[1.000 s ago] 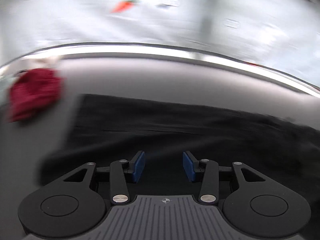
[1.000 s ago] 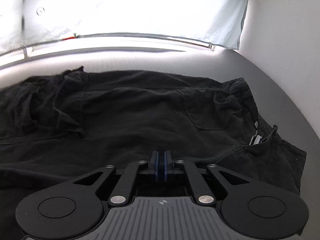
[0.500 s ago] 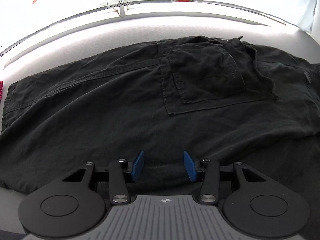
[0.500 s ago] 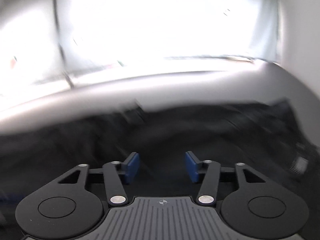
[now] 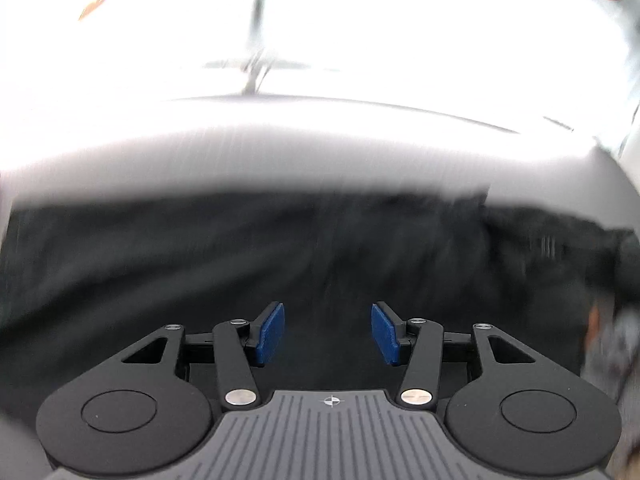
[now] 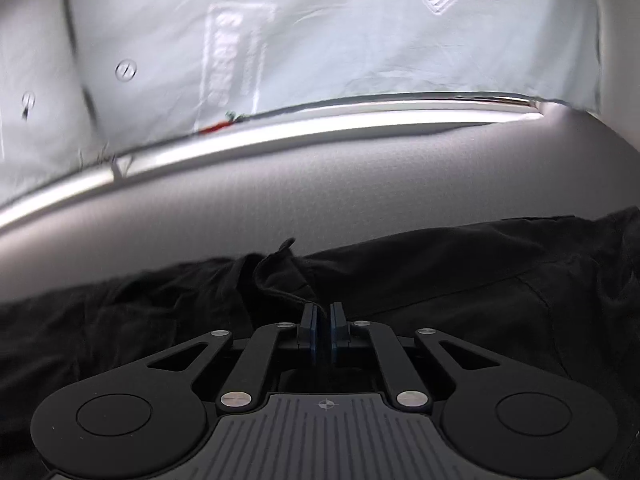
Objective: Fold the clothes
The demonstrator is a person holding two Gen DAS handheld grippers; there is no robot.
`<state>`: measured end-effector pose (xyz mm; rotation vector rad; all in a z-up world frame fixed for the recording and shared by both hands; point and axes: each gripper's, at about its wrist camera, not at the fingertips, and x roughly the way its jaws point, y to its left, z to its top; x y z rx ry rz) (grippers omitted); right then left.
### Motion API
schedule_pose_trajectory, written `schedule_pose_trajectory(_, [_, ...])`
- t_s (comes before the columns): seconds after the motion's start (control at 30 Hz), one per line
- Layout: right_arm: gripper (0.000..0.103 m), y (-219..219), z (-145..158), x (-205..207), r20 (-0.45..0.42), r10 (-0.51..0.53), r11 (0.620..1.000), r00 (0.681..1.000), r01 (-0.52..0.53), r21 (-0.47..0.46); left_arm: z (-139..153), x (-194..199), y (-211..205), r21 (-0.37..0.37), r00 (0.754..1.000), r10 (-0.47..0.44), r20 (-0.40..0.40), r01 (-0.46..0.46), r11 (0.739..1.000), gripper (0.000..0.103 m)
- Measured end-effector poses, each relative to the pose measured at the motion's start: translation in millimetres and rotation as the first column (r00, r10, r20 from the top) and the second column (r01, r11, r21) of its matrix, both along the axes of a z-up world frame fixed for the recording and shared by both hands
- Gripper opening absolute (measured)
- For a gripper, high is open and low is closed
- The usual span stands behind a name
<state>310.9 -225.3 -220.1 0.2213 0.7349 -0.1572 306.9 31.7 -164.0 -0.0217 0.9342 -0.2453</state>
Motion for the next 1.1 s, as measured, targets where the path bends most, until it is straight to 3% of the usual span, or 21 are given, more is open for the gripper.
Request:
schedule_pose_trajectory(0.07, [0.008,-11,0,-1,-0.006,-0.011,0.996,1.000,0.012,0.088,-7,28,-32,0.009,0.999,-0.040,0.012,0.040,0.999,0.054])
schedule_pose_trajectory(0.13, [0.009,-23,-3,4,-0.023,-0.007,0.991,1.000,0.010,0.136,-25,51,-58,-0.018,0.997,-0.072,-0.032,0.071,0.997,0.053])
schedule_pose_trajectory(0.23, [0.029,-28,-8,17,-0.048,0.083,0.991,0.995,-0.078,0.112,-59,81,-87,0.015,0.992,-0.083,-0.096,0.085,0.996,0.053])
schedule_pose_trajectory(0.3, [0.032,-23,-8,23,-0.056,0.179,0.983,0.982,-0.176,0.056,-66,87,-94,0.033,0.993,-0.082,-0.084,0.085,0.996,0.055])
schedule_pose_trajectory(0.4, [0.031,-13,-9,30,-0.073,0.287,0.957,0.955,-0.290,-0.027,-67,85,-104,0.066,0.994,-0.073,-0.085,0.079,0.995,0.063])
schedule_pose_trajectory(0.43, [0.020,-11,-11,32,-0.061,0.312,0.949,0.948,-0.314,-0.034,-69,81,-110,0.085,0.995,-0.078,-0.068,0.084,0.993,0.068])
schedule_pose_trajectory(0.47, [0.012,-12,-11,33,-0.053,0.314,0.949,0.948,-0.315,-0.022,-71,78,-115,0.101,0.995,-0.079,-0.053,0.085,0.991,0.069])
schedule_pose_trajectory(0.53, [0.009,-24,-13,37,-0.030,0.290,0.950,0.956,-0.284,0.127,-73,76,-120,0.111,0.997,-0.064,-0.034,0.067,0.992,0.070])
schedule_pose_trajectory(0.63, [0.009,-33,-17,37,-0.008,0.287,0.925,0.958,-0.275,0.263,-73,77,-117,0.092,0.998,-0.055,-0.044,0.059,0.994,0.071])
schedule_pose_trajectory(0.7, [0.009,-24,-21,33,-0.025,0.326,0.922,0.945,-0.311,0.232,-73,80,-115,0.088,0.997,-0.061,-0.048,0.065,0.994,0.071])
schedule_pose_trajectory(0.8, [0.011,-33,-28,32,-0.054,0.321,0.906,0.945,-0.291,0.308,-74,84,-114,0.090,0.996,-0.072,-0.050,0.076,0.993,0.072])
schedule_pose_trajectory(0.9, [0.022,-47,-22,27,-0.058,0.271,0.878,0.961,-0.222,0.424,-71,85,-102,0.033,0.996,-0.072,-0.058,0.074,0.997,0.070])
schedule_pose_trajectory(1.0, [0.037,-43,-8,12,-0.027,0.256,0.864,0.966,-0.216,0.455,-58,82,-58,-0.060,0.996,0.019,-0.086,-0.024,0.998,0.069])
schedule_pose_trajectory(1.1, [0.044,-12,1,-2,-0.027,0.289,0.883,0.957,-0.255,0.393,-32,56,22,-0.011,0.982,0.190,-0.001,-0.190,0.982,0.070])
